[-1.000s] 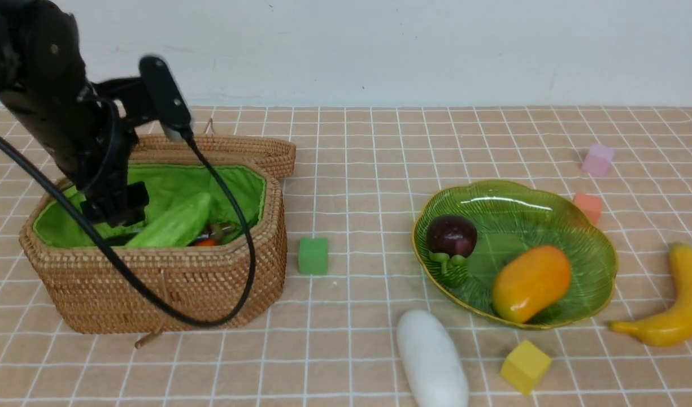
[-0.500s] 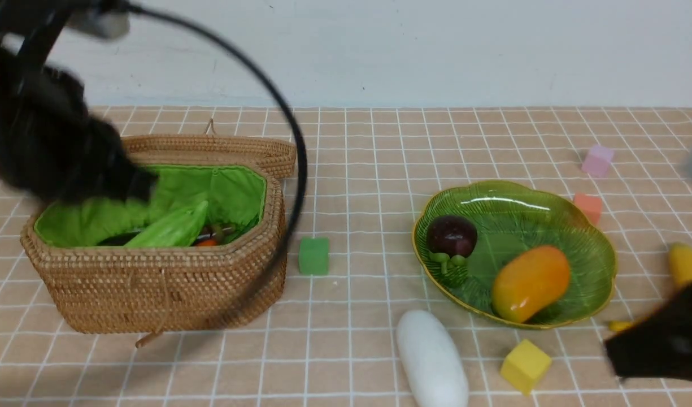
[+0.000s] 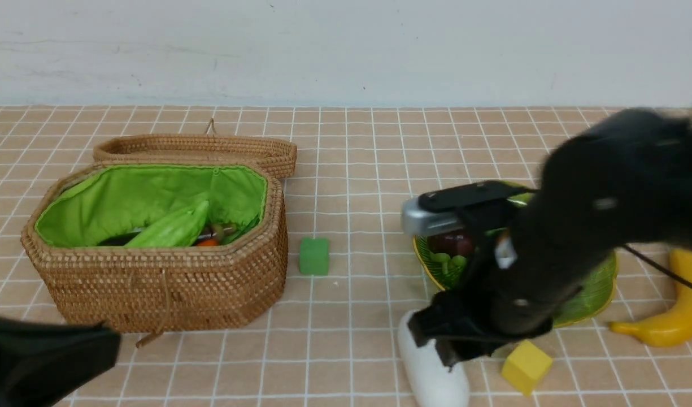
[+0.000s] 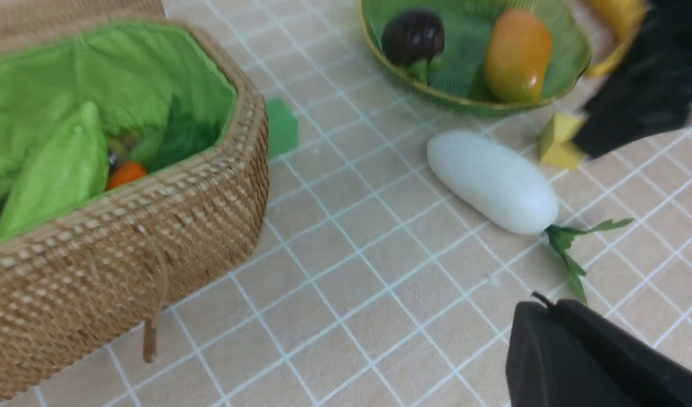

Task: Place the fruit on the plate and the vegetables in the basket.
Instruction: Take a daikon with your right arm and place it on the basket on the left.

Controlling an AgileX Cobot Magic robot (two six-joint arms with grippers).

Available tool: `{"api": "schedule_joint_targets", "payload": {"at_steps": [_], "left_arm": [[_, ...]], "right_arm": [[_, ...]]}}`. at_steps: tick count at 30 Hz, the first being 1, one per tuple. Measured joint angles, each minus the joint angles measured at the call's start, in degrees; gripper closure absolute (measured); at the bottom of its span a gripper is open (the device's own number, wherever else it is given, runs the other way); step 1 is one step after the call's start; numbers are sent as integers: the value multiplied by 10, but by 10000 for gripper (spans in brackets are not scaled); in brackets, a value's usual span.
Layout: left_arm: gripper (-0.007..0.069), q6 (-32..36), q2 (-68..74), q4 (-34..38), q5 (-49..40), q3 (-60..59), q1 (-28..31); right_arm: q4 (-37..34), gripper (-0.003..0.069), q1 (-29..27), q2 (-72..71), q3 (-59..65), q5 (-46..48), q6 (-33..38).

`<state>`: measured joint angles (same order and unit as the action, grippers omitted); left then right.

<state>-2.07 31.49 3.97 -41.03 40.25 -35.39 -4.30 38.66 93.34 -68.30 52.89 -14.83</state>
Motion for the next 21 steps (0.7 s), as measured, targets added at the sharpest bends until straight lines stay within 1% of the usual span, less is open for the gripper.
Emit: {"api": "schedule_joint_targets", "payload": {"at_steps": [1,2,3,4,5,7,9,12,14,15,18,20,21], "left_arm": [[638,0,-10,0,-1,-3,0],[638,0,-12,0,-2,-3,0],[638,0,-24,0,-5,-5,0],[638,0,-25,0,-5,-5,0],[638,1,-34,0,-11,-5,0],[638,2,-36,0,-18,-5,0],[638,3,-36,0,-25,-5,0],[638,3,-36,0,-28,-5,0],[638,3,-36,-8,-33,-5,0],[638,0,-36,-13,-37,-5,0],[638,-25,-42,-44,-57,-5,0],[638,-73,-52,-88,-70,-5,0],[638,-78,-53,-92,-70,-5,0]], "right_arm": [[6,167,0,19,-1,-11,-7],[8,159,0,23,-1,-13,-8],[17,95,0,56,-2,-33,-12],[19,83,0,60,-2,-35,-13],[29,49,0,91,-3,-52,-15],[32,34,0,120,-5,-63,-15],[32,39,0,143,-7,-67,-15],[32,71,0,160,-8,-67,-15],[27,125,0,163,-15,-61,-13],[21,125,0,163,-19,-49,-5],[-5,124,0,160,-39,-8,21],[-34,124,9,141,-81,31,55],[-34,124,9,138,-85,33,55]]}}
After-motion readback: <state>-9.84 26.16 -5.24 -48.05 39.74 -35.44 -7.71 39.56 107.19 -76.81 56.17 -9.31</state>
